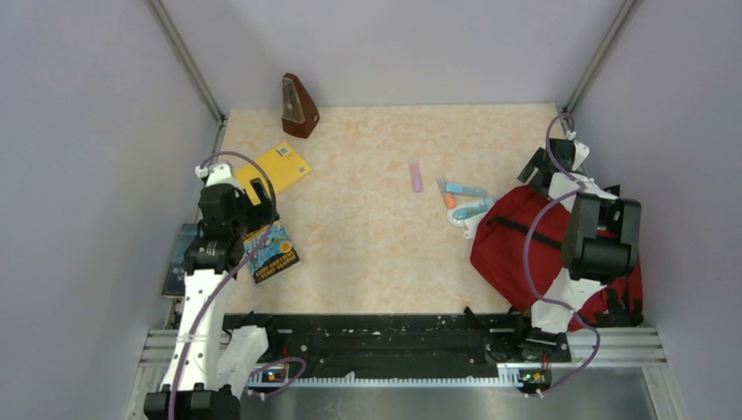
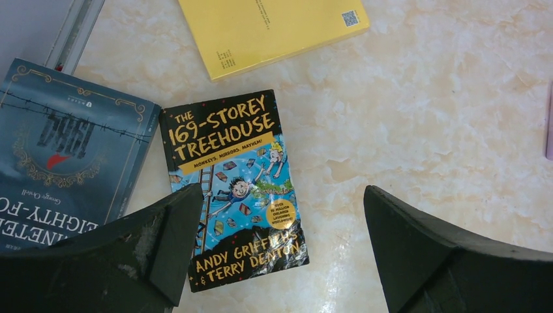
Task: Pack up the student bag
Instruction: Pick up the student bag at the center of the board.
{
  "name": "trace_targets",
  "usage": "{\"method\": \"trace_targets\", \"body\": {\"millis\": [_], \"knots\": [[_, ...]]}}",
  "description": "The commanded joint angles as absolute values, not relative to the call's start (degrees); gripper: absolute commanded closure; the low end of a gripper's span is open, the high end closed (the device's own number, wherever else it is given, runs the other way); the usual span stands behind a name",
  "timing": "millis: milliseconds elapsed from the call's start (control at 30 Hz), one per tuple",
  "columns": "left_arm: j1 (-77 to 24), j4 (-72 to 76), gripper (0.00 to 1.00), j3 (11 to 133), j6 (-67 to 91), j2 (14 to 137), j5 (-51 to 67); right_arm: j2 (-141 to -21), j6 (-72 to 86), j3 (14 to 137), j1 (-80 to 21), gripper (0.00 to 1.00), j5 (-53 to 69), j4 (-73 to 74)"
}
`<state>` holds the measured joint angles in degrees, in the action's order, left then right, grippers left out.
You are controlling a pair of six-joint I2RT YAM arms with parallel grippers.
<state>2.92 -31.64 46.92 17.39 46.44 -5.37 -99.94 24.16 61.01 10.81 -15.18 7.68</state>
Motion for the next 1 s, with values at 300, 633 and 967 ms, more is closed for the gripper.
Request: {"method": "trace_targets", "body": {"millis": [300, 633, 967], "knots": [[3.16, -30.41, 0.02, 48.33, 16.31, 45.46, -4.91, -93.47, 25.17, 56.70, 11.34, 0.96, -15.62, 5.14], [3.16, -30.16, 0.02, 48.22, 16.25, 43.86, -2.06, -61.74, 27.30, 45.76, 11.34, 1.00, -13.42, -0.43], [3.16, -28.38, 0.02, 47.57, 15.76, 41.26, 3.10, -43.86, 31.04, 55.40, 11.25, 1.00, 21.57, -4.65]]}}
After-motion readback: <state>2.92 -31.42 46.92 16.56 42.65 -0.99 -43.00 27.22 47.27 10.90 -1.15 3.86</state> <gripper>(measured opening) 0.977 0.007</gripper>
